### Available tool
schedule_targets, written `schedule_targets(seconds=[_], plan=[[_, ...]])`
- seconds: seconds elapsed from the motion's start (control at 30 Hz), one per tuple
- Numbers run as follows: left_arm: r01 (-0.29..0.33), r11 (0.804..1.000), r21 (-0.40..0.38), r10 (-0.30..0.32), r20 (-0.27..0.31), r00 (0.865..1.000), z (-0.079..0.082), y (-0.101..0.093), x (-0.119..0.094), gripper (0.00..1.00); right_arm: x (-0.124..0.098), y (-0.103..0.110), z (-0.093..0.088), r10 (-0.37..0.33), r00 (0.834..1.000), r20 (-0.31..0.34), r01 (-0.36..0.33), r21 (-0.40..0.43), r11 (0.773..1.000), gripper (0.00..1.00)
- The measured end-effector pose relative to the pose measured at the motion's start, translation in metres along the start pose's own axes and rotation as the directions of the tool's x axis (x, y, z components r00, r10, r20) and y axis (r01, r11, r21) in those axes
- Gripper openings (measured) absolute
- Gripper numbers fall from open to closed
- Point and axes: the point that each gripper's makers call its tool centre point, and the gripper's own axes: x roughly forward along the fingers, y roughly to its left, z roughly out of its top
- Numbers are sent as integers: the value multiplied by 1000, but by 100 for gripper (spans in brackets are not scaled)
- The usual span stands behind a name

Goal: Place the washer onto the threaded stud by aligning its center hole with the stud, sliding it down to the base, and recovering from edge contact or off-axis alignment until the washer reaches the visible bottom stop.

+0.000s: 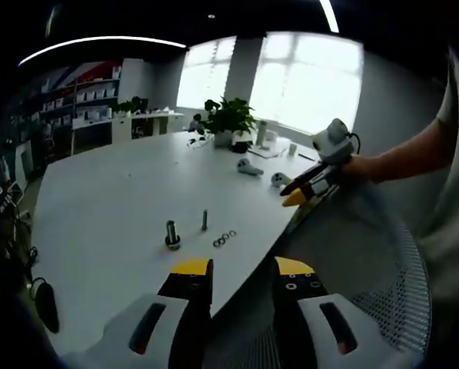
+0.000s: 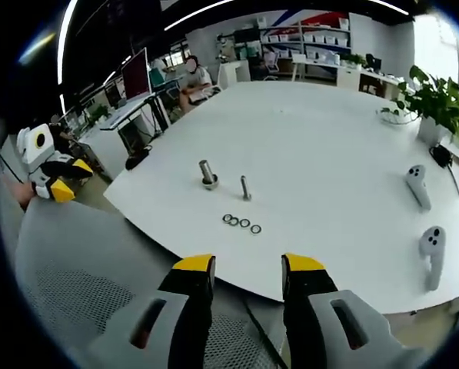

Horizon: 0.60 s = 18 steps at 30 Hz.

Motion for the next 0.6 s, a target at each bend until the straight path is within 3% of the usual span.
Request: schedule_targets(seconds=[0.2,0.43,0.5,0.6], plan=[[-8,1000,5,8,13,1000,2,1,-1,29,1,0,-2,-1,1000,-19,1,-7,1000,37],[-13,1000,2,13,29,1000,5,3,-2,29,-2,1,8,-9,1000,0,9,-57,998,35],[-8,1000,0,8,25,1000,4,2,-2,29,0,3,1,-3,999,-46,-1,-88,996,35],[1,1000,6,-1,25,1000,4,0,-2,29,1,4,-1,-4,998,-65,-4,-118,993,36]])
